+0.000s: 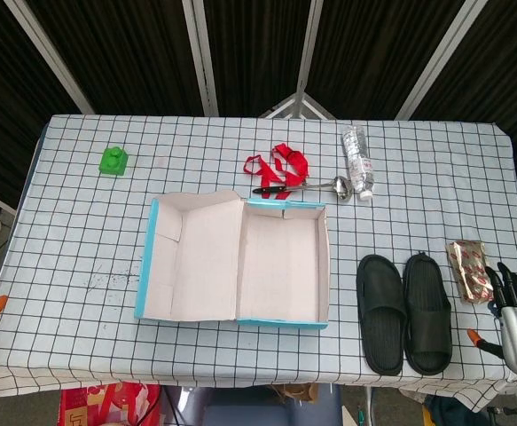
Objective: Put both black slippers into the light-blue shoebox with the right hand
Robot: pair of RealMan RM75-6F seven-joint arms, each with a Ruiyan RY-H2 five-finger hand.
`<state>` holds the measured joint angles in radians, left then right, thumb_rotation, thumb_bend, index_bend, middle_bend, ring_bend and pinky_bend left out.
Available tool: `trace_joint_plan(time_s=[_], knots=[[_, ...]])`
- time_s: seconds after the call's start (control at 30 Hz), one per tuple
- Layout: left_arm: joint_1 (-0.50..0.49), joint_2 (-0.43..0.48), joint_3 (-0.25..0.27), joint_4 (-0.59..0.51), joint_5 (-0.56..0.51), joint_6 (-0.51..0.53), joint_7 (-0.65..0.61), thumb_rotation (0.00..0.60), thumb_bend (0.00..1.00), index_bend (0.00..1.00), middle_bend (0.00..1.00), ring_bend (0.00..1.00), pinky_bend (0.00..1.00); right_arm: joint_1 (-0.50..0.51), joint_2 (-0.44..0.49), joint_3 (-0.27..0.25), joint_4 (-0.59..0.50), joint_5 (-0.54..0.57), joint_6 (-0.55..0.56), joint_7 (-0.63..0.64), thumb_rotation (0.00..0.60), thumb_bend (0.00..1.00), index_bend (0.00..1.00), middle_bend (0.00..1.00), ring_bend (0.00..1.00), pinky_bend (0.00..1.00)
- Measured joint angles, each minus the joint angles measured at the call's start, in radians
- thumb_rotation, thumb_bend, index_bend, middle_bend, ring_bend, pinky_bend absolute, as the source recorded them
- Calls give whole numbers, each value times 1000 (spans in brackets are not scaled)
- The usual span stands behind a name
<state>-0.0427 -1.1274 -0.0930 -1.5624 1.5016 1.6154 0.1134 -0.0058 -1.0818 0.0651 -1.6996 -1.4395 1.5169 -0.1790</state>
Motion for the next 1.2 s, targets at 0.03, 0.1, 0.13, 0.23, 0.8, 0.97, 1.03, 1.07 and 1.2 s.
trace_joint_plan(time_s=[0.03,0.1,0.13,0.23,0.8,0.97,1.03,1.07,1.2], knots=[[0,1,1,0,1,0,-3,600,273,46,0,0,15,-1,1,0,-1,0,1,0,600,152,89,67,96,104],[0,2,2,0,4,0,-6,600,273,46,0,0,15,-3,1,0,-3,-1,6,0,600,152,90,67,96,104],[1,3,2,-1,6,2,-8,600,273,46,0,0,15,-4,1,-1,-3,-2,8,0,600,152,89,67,96,104],[3,6,6,-6,12,6,-11,600,273,46,0,0,15,-7,4,-4,-8,-3,9,0,600,152,89,66,96,104],[-1,-1,3,-8,-11,-14,27,600,273,46,0,0,15,11,49,-15,-48,9,-65,60,600,152,83,66,96,104],[-6,-10,-1,-2,-4,-9,26,600,273,47,0,0,15,82,180,-18,-126,22,-235,116,600,152,63,66,96,104],[-6,-9,1,-1,-4,-12,24,600,273,46,0,0,15,120,242,-15,-171,45,-320,118,600,152,55,66,96,104],[-6,-8,2,-1,-5,-13,21,600,273,46,0,0,15,150,283,-11,-203,69,-383,114,600,152,53,66,96,104],[-5,-2,3,-2,-4,-15,4,600,273,46,0,0,15,275,405,7,-297,197,-611,82,600,152,36,66,96,104]])
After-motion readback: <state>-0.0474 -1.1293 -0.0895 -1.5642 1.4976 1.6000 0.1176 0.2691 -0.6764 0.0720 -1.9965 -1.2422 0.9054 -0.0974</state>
